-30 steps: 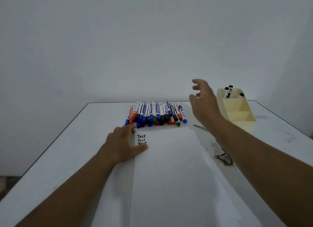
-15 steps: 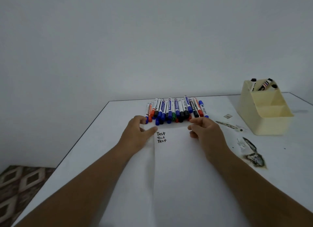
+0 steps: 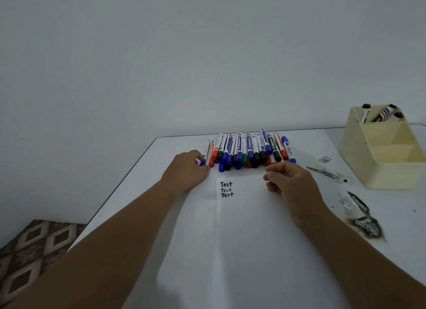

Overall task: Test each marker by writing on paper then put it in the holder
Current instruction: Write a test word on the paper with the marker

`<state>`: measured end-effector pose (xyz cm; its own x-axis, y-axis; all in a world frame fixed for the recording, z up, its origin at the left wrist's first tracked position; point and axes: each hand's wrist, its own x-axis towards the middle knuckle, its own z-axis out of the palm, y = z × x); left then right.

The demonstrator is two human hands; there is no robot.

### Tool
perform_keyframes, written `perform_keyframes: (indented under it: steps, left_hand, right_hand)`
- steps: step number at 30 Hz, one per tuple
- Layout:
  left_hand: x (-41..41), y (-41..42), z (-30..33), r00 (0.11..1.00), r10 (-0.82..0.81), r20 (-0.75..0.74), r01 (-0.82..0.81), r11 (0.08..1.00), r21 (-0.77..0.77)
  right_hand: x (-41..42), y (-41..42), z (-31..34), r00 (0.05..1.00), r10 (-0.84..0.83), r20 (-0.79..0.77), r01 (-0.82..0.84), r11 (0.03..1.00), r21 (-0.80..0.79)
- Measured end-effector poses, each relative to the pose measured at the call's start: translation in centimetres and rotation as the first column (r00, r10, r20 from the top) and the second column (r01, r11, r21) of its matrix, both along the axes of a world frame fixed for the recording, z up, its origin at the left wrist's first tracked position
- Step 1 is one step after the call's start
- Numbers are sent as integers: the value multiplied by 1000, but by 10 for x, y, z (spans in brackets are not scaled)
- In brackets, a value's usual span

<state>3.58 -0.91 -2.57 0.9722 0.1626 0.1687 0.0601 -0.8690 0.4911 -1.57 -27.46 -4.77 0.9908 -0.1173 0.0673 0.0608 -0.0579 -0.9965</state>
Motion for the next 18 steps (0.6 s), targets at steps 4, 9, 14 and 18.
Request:
perform_keyframes:
  steps: [4, 9, 14, 18]
  left_hand:
    - [1, 4, 2, 995, 96, 20, -98, 982, 159]
    - [-3, 15, -4, 980, 180, 83, -184, 982, 49]
    - [-17, 30, -6, 957, 252, 147, -221, 955, -198]
    - [-38, 28, 1, 949, 243, 200, -145, 902, -407]
  right_hand:
    - [1, 0, 0, 1000, 5, -3, -4, 1000, 19]
    - [1, 0, 0, 1000, 6, -3, -6, 1000, 24]
    - [0, -2, 1, 1000, 5, 3, -5, 1000, 31]
    - [1, -1, 0, 1000, 7, -5, -7, 999, 46]
